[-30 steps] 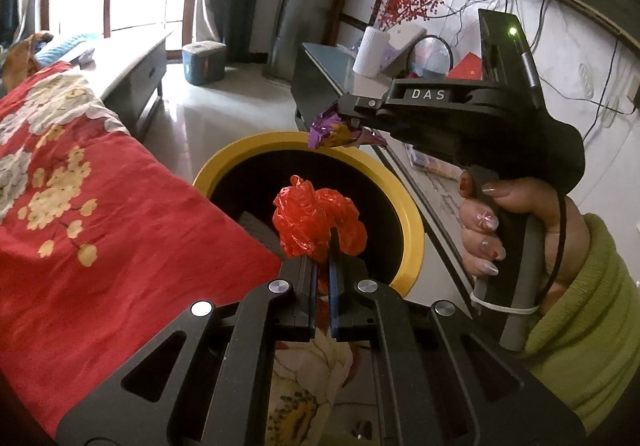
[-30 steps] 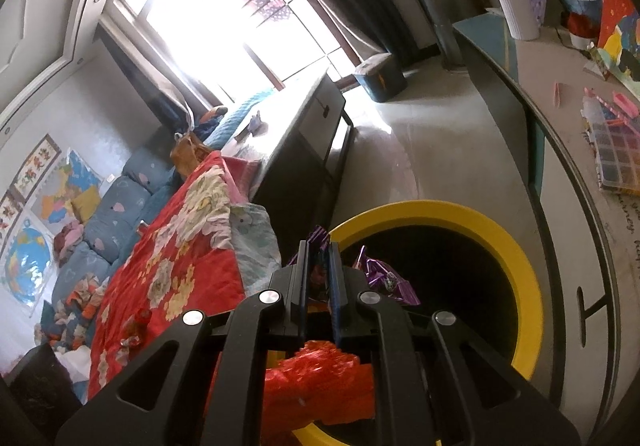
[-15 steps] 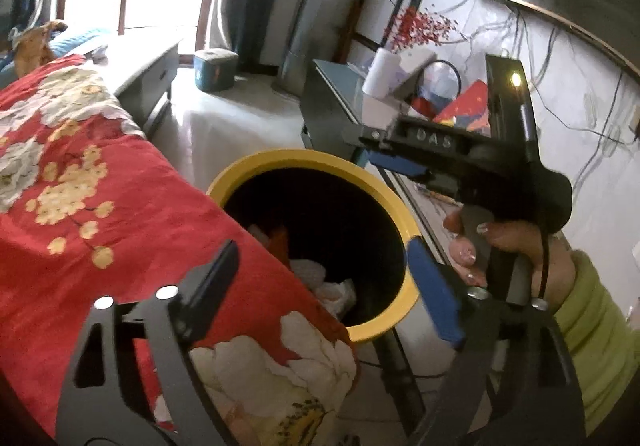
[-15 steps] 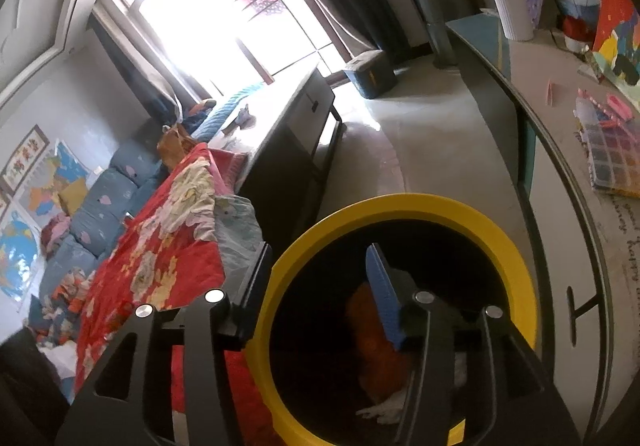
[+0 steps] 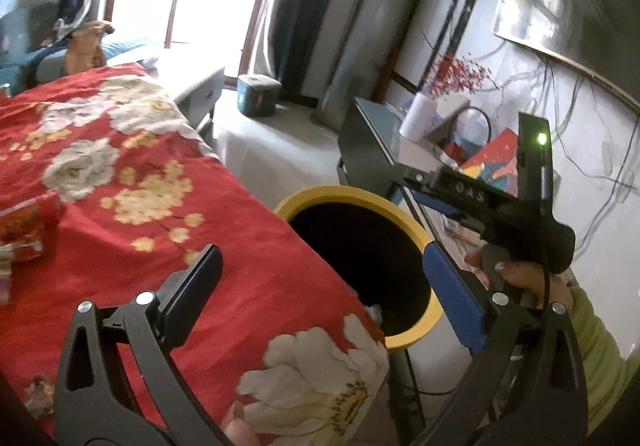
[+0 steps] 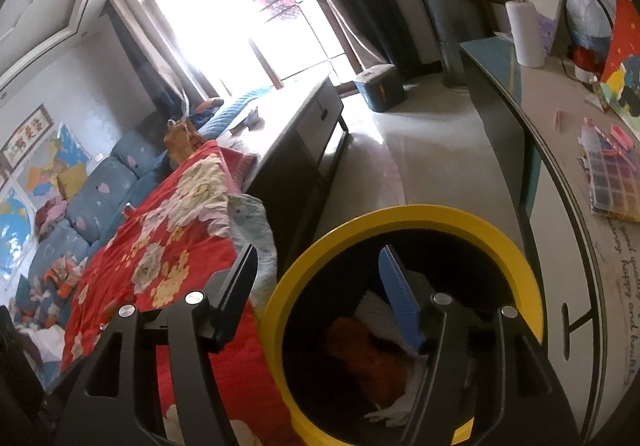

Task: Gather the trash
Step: 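Move both tools back over the snack packets on the bedspread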

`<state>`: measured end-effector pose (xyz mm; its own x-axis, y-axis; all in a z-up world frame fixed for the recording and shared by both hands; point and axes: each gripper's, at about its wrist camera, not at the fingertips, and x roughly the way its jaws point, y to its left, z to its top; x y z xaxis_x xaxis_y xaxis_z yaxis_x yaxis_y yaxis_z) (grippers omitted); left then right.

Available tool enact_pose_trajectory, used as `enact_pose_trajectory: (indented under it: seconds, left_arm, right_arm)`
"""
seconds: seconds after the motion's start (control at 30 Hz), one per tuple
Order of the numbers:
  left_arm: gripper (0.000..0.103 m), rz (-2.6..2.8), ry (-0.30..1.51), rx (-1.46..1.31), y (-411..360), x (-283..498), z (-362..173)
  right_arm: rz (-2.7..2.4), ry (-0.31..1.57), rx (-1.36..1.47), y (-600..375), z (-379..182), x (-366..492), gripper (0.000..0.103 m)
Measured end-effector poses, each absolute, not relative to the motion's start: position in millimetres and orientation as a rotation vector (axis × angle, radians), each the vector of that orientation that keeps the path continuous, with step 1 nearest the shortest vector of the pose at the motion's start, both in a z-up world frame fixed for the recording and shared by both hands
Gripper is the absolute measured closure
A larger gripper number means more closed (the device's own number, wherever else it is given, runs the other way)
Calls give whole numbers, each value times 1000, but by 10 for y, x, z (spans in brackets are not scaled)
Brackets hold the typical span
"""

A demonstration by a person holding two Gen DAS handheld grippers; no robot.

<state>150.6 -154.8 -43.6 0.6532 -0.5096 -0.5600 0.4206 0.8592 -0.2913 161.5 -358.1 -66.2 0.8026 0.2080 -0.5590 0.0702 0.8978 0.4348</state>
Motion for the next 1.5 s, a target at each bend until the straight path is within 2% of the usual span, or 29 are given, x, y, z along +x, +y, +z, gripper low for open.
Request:
enact_pose_trajectory:
  seconds: [0.63, 1.5]
  left_arm:
    - [11, -349, 565, -211, -766, 1333, -207]
    - [11, -136, 493, -292, 175, 1179, -152]
  right_arm:
    - [228, 617, 344, -2848, -422, 1553, 39]
    - [428, 639, 202, -1810, -303, 1457, 39]
